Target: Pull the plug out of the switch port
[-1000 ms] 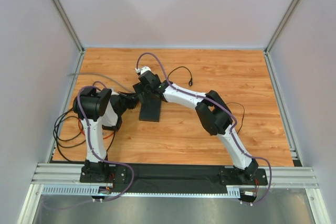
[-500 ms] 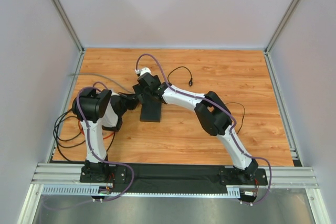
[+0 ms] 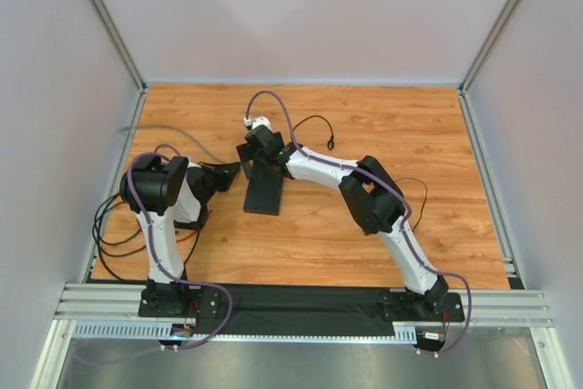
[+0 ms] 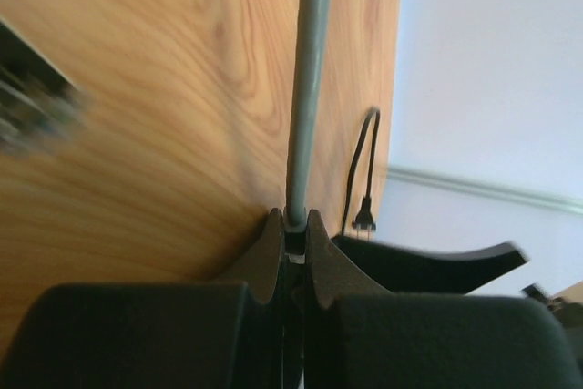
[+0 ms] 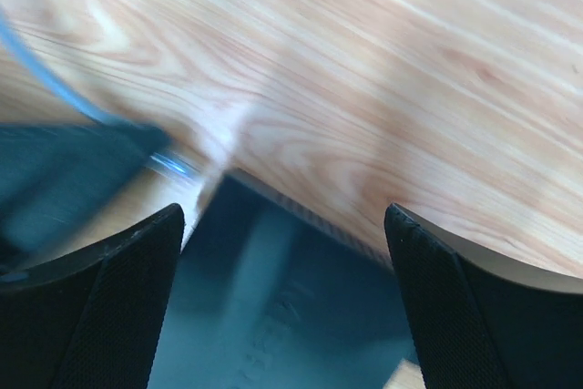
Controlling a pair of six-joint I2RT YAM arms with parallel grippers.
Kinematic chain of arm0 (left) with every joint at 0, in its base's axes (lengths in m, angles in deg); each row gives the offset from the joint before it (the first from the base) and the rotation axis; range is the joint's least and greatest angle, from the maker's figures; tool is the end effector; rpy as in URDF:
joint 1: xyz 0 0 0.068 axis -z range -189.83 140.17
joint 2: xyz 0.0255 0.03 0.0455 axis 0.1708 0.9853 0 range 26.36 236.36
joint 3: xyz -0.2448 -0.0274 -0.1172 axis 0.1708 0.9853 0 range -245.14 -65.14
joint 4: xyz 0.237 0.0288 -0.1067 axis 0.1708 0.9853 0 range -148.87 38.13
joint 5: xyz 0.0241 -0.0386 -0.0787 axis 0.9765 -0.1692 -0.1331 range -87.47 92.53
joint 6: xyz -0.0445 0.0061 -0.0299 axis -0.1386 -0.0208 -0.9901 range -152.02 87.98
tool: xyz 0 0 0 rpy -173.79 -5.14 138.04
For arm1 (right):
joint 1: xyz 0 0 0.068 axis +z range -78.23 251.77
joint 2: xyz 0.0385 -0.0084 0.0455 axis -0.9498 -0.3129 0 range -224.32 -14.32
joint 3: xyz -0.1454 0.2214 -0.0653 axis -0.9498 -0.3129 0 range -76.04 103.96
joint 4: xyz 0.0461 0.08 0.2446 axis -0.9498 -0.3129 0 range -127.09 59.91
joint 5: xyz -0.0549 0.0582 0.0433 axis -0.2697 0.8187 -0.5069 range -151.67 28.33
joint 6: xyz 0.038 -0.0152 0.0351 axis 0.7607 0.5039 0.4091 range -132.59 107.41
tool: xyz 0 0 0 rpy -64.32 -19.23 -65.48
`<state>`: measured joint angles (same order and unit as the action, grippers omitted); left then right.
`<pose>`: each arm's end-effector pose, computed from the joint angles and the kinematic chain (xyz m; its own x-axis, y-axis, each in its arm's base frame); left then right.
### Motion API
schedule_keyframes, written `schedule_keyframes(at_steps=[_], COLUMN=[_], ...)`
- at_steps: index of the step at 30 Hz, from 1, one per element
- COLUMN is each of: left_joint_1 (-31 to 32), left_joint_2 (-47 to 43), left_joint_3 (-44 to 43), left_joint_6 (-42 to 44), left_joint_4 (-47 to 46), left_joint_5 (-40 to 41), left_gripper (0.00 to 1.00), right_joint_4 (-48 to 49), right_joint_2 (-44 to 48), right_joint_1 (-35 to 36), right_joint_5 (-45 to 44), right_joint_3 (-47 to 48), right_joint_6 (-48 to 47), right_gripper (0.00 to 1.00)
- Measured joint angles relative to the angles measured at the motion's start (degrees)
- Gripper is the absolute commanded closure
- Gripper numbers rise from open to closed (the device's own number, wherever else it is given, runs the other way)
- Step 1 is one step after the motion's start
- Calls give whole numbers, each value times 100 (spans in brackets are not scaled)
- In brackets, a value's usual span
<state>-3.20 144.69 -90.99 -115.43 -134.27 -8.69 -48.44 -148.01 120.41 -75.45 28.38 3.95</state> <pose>0.2959 -0.0414 0.0665 -0.3295 -0.9427 -0.0529 -0.2556 0.1430 -0.9561 0.3491 0.3837 0.1567 -0.6451 -0.3145 -0.6963 -0.4582 0.8886 0.0232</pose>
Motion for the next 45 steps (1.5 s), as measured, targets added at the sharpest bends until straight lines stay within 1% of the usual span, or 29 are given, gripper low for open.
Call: schedule_keyframes(at_steps=[3,7,11,14,16,18,21,24,25,26,27,29,30,32,33,36,39,45], left_joint_1=[-146,-186,-190,-229,-332,-466,-570,-590,-590,-590,-592,-592,-592,-592,-592,-592,-592,-535], left_joint_2=[13,87,96,-50,-424,-1036,-2026,-2728,-2887,-2973,-3032,-3040,-3027,-3014,-3016,-3073,-3226,-3532], left_joint_3=[4,-4,-20,22,155,212,-103,-573,-669,-732,-785,-807,-804,-800,-800,-798,-785,-743], left_joint_6=[20,-24,0,199,442,761,1408,1958,2100,2181,2273,2393,2433,2500,2531,2610,2697,2918], left_joint_4=[-17,-114,-118,-17,280,826,2291,3235,3440,3593,3764,4033,4199,4516,4651,4957,5163,5239], left_joint_5=[160,212,205,225,271,326,468,643,693,728,761,835,868,922,960,1034,1106,1154], left_gripper=[100,100,100,100,100,100,100,86,79,77,71,63,56,53,49,48,48,50], right_joint_4=[-131,-264,-181,-127,-79,13,326,527,610,682,782,962,1054,1239,1316,1628,1805,1851], right_joint_2=[4,35,87,146,153,177,319,531,634,721,855,1108,1257,1556,1722,2234,2597,3082], right_joint_1=[-107,-192,-197,-197,-199,-208,-223,-223,-223,-223,-223,-223,-223,-223,-223,-225,-234,-238], right_joint_5=[-46,-214,-216,-125,-59,15,111,142,138,129,118,83,66,26,7,-81,-168,-361], right_joint_3=[-118,-151,-240,-330,-348,-413,-708,-1067,-1222,-1353,-1541,-1860,-2031,-2358,-2535,-3051,-3327,-3746], right_joint_6=[74,83,24,-101,-203,-278,-334,-358,-376,-378,-396,-396,-404,-407,-411,-409,-339,310], right_gripper=[9,9,9,9,9,9,8,8,8,8,8,8,8,8,8,7,7,10])
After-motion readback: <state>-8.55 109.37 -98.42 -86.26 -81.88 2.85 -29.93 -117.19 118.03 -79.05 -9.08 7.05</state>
